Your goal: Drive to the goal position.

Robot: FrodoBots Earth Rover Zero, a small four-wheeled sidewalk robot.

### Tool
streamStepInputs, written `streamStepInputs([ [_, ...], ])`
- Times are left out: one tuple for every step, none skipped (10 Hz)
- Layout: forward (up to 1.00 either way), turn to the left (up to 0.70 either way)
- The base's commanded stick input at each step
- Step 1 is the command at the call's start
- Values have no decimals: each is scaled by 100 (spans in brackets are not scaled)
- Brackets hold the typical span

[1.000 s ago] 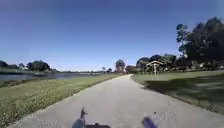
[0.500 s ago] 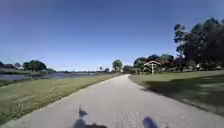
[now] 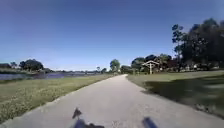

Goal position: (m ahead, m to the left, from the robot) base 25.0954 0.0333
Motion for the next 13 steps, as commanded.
streamStepInputs([
  [85, 0],
  [85, 0],
  [85, 0],
  [85, 0],
  [85, 0],
  [85, 0],
  [85, 0],
  [85, 0],
  [85, 0],
  [85, 0],
  [85, 0],
  [85, 0],
  [85, 0],
])
